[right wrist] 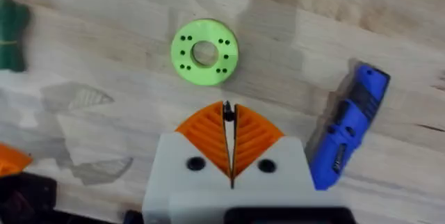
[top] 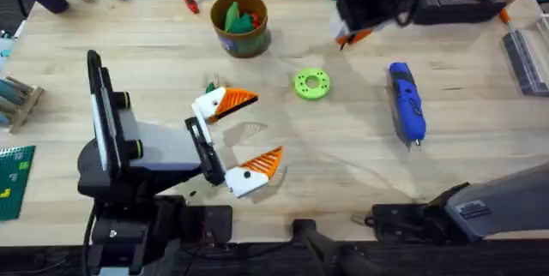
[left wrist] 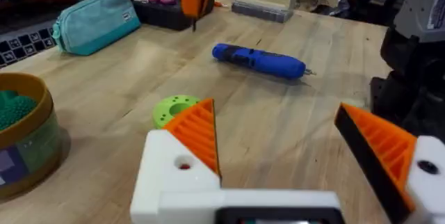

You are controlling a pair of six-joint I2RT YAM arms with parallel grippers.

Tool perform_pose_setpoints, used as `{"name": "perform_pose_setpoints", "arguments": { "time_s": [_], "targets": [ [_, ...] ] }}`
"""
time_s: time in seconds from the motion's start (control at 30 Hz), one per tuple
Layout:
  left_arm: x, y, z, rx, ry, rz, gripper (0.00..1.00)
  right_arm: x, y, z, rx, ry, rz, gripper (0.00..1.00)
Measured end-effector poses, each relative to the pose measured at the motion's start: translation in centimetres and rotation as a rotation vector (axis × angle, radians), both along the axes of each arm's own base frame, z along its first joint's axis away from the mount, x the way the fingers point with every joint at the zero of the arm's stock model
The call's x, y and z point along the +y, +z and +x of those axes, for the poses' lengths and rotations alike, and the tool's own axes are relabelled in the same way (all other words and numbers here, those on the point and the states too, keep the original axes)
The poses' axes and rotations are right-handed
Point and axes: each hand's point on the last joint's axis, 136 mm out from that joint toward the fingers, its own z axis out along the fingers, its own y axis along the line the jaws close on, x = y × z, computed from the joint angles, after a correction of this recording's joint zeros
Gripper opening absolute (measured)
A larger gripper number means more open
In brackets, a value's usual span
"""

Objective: Pick up the gripper from the table and insert it into the empty holder that is missing its gripper. Then pick up a screw, insert it into the mounting hole, and use the screwdriver to tighten it. Finally, clean up the table by picking up the vegetable and placing it into the bucket.

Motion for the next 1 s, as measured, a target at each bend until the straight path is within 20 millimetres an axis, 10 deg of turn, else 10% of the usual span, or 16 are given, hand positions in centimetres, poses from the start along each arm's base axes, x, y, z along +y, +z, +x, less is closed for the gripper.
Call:
{"name": "perform_pose_setpoints", "arguments": {
  "time_s": [0.4, 1.0],
  "targets": [
    [0.0, 0.0, 0.0, 0.0, 0.0, 0.0, 0.987, 4.3, 8.3, -1.5, -0.169, 0.258, 0.047, 0.006],
    [0.0, 0.0, 0.0, 0.0, 0.0, 0.0, 0.987, 15.5, 10.2, -8.6, -0.266, 0.755, 0.165, 0.006]
  ]
}}
